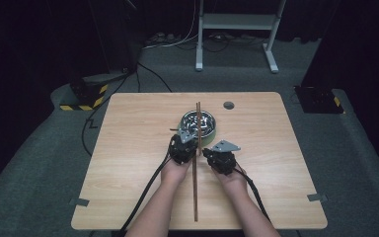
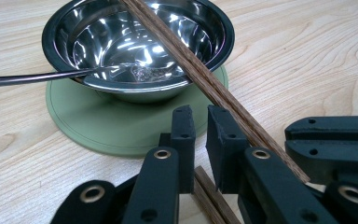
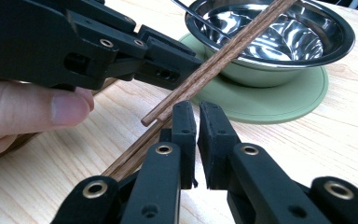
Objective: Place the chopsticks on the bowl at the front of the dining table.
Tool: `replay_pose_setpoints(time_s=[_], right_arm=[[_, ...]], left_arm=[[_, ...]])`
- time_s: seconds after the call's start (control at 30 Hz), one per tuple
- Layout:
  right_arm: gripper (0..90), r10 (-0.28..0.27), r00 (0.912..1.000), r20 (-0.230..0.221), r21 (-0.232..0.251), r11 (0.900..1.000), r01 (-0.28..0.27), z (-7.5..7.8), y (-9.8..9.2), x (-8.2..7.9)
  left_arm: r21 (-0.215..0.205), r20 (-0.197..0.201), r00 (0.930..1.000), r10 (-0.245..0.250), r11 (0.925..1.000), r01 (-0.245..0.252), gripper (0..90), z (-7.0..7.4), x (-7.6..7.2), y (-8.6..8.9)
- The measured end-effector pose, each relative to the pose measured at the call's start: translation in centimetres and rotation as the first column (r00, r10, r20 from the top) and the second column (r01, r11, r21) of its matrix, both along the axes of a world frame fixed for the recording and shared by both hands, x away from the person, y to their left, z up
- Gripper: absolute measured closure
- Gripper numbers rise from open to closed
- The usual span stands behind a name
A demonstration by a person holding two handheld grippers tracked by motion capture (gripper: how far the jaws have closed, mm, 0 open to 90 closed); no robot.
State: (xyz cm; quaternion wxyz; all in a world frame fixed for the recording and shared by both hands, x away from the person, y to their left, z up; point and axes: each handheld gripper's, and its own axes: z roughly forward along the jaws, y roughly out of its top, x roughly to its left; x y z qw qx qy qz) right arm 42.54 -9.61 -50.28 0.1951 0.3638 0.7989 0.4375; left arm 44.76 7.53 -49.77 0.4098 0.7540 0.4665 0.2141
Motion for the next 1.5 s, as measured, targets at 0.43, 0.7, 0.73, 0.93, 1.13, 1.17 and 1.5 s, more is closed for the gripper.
replay_pose_setpoints(time_s=[0.43,0.7,0.73,0.93,1.13,1.17,1.5], right_arm=[[82.9,-0.026,0.9997,0.004,0.007,1.0,0.026,-0.1,-0.6,0.1],[82.7,-0.036,0.9993,-0.005,0.0,0.999,0.036,-0.2,-0.8,0.0],[82.7,-0.036,0.9994,-0.003,-0.003,0.999,0.036,-0.2,-0.8,0.0],[82.7,-0.034,0.9994,0.009,-0.011,0.999,0.034,-0.2,-0.8,0.0],[82.6,-0.031,0.9995,0.003,-0.005,1.0,0.031,-0.2,-0.8,0.0],[82.5,-0.031,0.9995,0.003,-0.005,1.0,0.031,-0.2,-0.8,0.0],[82.5,-0.033,0.9995,0.003,-0.004,0.999,0.033,-0.2,-0.8,0.0]], left_arm=[[0.034,0.05,0.9986,0.016,0.9993,-0.018,74.6,0.3,-3.8,0.9],[0.078,0.081,0.9966,-0.016,0.9969,0.01,70.3,0.0,-7.3,-0.3],[0.08,0.084,0.9963,-0.017,0.9967,0.011,70.7,-0.1,-7.3,-0.5],[0.075,0.088,0.9958,-0.025,0.997,0.019,77.9,-0.5,-7.0,-0.8],[0.062,0.088,0.9959,-0.018,0.998,0.012,81.2,-0.5,-6.7,-0.8],[0.061,0.089,0.9959,-0.019,0.998,0.014,81.3,-0.5,-6.7,-0.9],[0.056,0.078,0.9967,-0.024,0.9982,0.02,82.1,-0.2,-6.3,-1.1]])
